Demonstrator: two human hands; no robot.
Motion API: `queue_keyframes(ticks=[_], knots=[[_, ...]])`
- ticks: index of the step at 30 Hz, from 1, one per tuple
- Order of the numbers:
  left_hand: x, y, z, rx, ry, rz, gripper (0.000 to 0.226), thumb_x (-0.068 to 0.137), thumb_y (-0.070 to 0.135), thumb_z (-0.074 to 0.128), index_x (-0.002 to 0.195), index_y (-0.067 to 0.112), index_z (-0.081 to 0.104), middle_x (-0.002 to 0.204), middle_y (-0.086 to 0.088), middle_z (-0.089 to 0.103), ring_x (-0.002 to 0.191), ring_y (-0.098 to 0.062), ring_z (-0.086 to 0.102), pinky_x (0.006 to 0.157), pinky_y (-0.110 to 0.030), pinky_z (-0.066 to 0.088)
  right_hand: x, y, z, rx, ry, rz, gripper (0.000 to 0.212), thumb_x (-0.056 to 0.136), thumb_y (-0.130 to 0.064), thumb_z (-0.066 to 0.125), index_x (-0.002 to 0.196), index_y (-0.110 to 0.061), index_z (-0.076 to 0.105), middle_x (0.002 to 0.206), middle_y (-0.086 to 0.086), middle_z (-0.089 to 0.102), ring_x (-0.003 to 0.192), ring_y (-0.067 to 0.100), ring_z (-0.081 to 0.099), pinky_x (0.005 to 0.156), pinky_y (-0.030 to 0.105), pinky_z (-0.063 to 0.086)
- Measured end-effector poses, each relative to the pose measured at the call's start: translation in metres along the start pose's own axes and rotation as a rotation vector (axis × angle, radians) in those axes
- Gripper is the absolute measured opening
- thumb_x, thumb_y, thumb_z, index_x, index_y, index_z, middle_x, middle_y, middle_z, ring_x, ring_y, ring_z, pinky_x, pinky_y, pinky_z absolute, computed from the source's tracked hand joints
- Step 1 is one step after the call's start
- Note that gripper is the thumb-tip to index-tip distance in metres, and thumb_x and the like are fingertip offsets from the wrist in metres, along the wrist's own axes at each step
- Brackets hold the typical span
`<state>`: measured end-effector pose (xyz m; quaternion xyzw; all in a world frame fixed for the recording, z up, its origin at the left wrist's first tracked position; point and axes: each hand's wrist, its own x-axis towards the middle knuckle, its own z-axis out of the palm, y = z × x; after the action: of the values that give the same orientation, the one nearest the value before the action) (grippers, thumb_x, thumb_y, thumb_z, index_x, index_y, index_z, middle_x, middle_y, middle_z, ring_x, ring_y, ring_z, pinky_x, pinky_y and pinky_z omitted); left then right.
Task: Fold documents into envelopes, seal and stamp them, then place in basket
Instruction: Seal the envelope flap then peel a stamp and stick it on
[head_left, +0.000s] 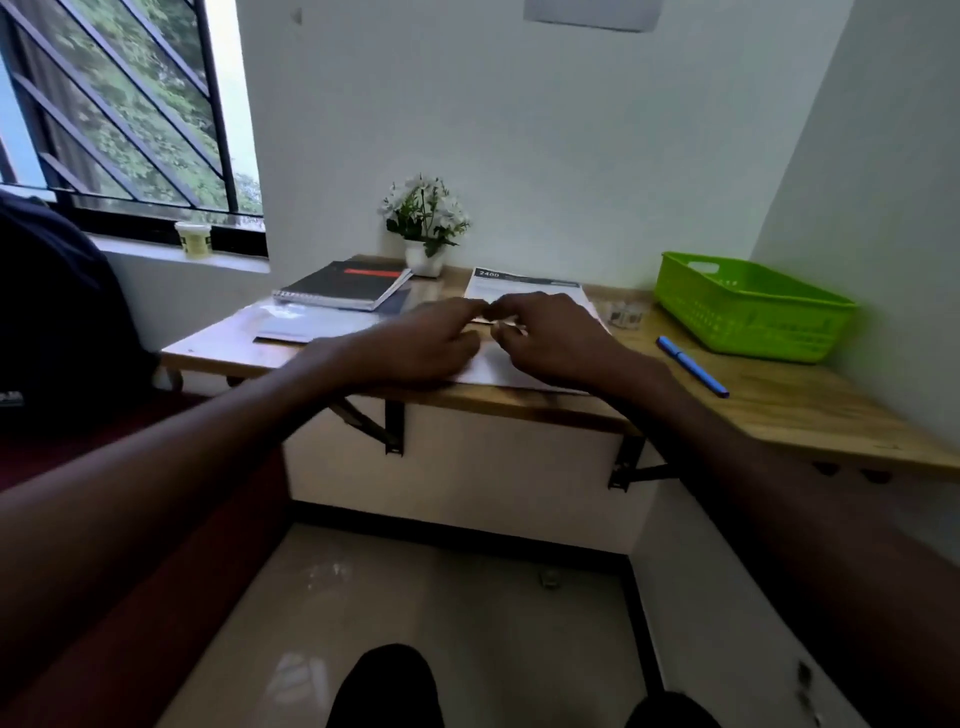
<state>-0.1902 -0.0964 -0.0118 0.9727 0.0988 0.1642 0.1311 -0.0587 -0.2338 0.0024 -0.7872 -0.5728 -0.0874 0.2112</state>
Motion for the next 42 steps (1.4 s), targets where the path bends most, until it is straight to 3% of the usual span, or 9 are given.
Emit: queue_keyframes(ticks=[5,9,12,20,24,28,33,38,42], knots=[[0.01,-0.003,0.025,0.136,-0.186,-0.142,0.063,0.104,0.048,0.025,0.158,0.015,0.03,0.163,-0.011,0.035,0.15,-0.025,0.033,0.121,-0.041,0.027,0.004,-0.001,0.028,-0.066,-0.247,0.092,0.045,0.11,-0.04,0.027,0.142,-0.019,0.052,0.148,0.01,0.055,0.135,0.031,0.051,0.11,0.044,0.04],[0.01,-0.002,0.024,0.242,-0.26,-0.177,0.065,0.109,0.047,0.021,0.165,0.014,0.012,0.173,-0.009,0.009,0.159,-0.02,0.008,0.128,-0.04,0.01,-0.014,0.021,0.022,-0.135,-0.346,0.152,0.057,0.11,-0.051,0.015,0.163,-0.03,0.019,0.171,-0.006,0.018,0.157,0.014,0.016,0.125,0.047,0.011],[0.01,-0.001,0.024,0.249,-0.255,-0.18,0.062,0.111,0.043,0.02,0.165,0.014,0.009,0.173,-0.007,0.005,0.159,-0.019,0.004,0.128,-0.038,0.007,-0.027,0.045,0.012,-0.189,-0.369,0.216,0.06,0.11,-0.052,0.011,0.165,-0.028,0.012,0.173,-0.007,0.006,0.158,0.012,0.006,0.126,0.045,0.004],[0.003,0.007,0.022,0.252,-0.236,-0.166,0.059,0.112,0.04,0.02,0.165,0.014,0.012,0.173,-0.007,0.007,0.159,-0.018,0.006,0.127,-0.038,0.009,-0.045,0.063,-0.009,-0.263,-0.389,0.353,0.061,0.11,-0.048,0.015,0.165,-0.02,0.011,0.173,0.0,0.002,0.159,0.017,0.005,0.127,0.051,0.006],[0.004,0.004,0.023,0.24,-0.23,-0.14,0.056,0.112,0.04,0.019,0.165,0.025,0.008,0.173,0.002,0.002,0.159,-0.012,0.001,0.128,-0.038,0.003,-0.023,0.03,0.011,-0.27,-0.238,0.203,0.06,0.108,-0.04,0.023,0.163,-0.016,0.017,0.173,0.002,0.009,0.158,0.017,0.011,0.126,0.054,0.006],[0.005,0.004,0.026,0.241,-0.231,-0.135,0.056,0.112,0.039,0.018,0.165,0.024,0.007,0.173,0.001,0.004,0.159,-0.012,0.002,0.128,-0.039,0.004,-0.005,0.007,0.029,-0.174,-0.305,0.137,0.055,0.109,-0.041,0.02,0.16,-0.019,0.024,0.171,0.002,0.019,0.157,0.016,0.017,0.124,0.052,0.011],[0.007,-0.001,0.023,0.218,-0.252,-0.148,0.06,0.11,0.045,0.02,0.165,0.021,0.011,0.173,0.001,0.006,0.159,-0.013,0.006,0.129,-0.038,0.006,-0.011,0.035,0.02,-0.176,-0.393,0.223,0.06,0.109,-0.049,0.013,0.165,-0.028,0.008,0.173,-0.007,0.001,0.159,0.013,0.001,0.126,0.05,0.0],[0.005,0.001,0.021,0.152,-0.266,-0.138,0.086,0.087,0.06,0.013,0.164,0.023,0.013,0.173,0.003,0.006,0.159,-0.011,0.005,0.129,-0.039,0.005,-0.032,0.068,-0.001,-0.231,-0.405,0.318,0.059,0.111,-0.046,0.014,0.165,-0.025,0.007,0.173,-0.005,-0.003,0.159,0.014,-0.001,0.126,0.05,0.001],[0.005,-0.003,0.022,0.152,-0.267,-0.135,0.085,0.09,0.063,0.015,0.164,0.022,0.012,0.173,0.003,0.005,0.159,-0.011,0.004,0.129,-0.039,0.005,-0.041,0.082,-0.006,-0.228,-0.382,0.401,0.062,0.11,-0.048,0.014,0.165,-0.021,0.006,0.173,-0.003,-0.006,0.159,0.016,-0.003,0.128,0.051,0.002]])
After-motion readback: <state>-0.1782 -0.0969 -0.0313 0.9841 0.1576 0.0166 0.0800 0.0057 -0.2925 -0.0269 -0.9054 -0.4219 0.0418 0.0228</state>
